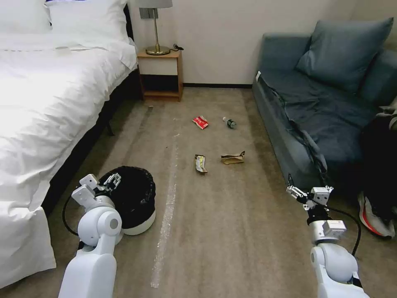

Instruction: Pick up the trash bin, then pick up the garbage on the floor and place it into the trash bin.

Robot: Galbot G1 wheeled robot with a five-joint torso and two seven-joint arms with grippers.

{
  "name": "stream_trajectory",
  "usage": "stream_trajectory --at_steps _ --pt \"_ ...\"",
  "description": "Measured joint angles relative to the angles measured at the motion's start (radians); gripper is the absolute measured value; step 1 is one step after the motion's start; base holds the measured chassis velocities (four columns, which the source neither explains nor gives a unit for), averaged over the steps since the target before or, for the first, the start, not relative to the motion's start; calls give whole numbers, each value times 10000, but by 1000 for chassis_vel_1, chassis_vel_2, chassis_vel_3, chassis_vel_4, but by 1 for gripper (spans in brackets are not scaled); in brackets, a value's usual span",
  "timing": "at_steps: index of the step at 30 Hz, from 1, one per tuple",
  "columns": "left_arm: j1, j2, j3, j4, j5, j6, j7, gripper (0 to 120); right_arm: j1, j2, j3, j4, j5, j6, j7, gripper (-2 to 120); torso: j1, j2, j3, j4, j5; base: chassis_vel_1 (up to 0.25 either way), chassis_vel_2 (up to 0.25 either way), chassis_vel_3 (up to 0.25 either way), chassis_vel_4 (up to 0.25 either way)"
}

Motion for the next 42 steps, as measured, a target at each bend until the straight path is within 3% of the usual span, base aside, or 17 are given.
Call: stream_trajectory --at_steps 7,10,12,18,22,28,31,33,37,39,42 --pt "163 -139 -566 380 107 -39 -61 100 -27 92 -2 -100 -104 99 -30 100 0 0 -1 0 3 0 0 0 0" --pt "-55 -155 -743 867 87 -183 -64 100 -65 145 -19 -132 -168 176 -33 100 0 0 -1 0 3 0 0 0 0" --pt "-415 -198 -881 1682 -83 -393 -59 100 -130 157 -59 -82 -176 203 -55 100 0 0 -1 -1 3 0 0 0 0" --pt "-974 -233 -790 2628 -625 -519 91 100 -123 15 -109 99 -176 197 -151 100 0 0 0 -1 2 0 0 0 0" --pt "-1133 -234 -664 2813 -923 -509 195 100 -115 10 -142 109 -186 195 -157 100 0 0 0 -1 4 0 0 0 0" --pt "-1538 -186 -380 3342 -1194 -478 363 77 -135 95 -269 62 -282 243 -213 100 0 1 -3 4 15 0 0 0 0" --pt "-1572 -197 -345 3410 -1191 -464 366 72 -135 108 -287 62 -286 262 -216 100 -1 1 -4 5 18 0 0 0 0" --pt "-1589 -245 -308 3499 -1182 -446 382 58 -134 115 -292 44 -287 311 -230 100 -1 3 -6 6 18 0 0 0 0" --pt "-1557 -272 -299 3550 -1166 -436 430 49 -133 115 -279 -20 -287 346 -244 100 -1 3 -6 7 19 0 0 0 0" --pt "-1477 -278 -299 3596 -1138 -437 543 26 -92 134 -250 -170 -295 417 -347 100 -2 7 -5 6 14 0 0 0 0" --pt "-1434 -278 -303 3584 -1138 -438 594 16 -32 143 -322 -239 -331 426 -361 100 -2 7 -3 6 10 0 0 0 0"
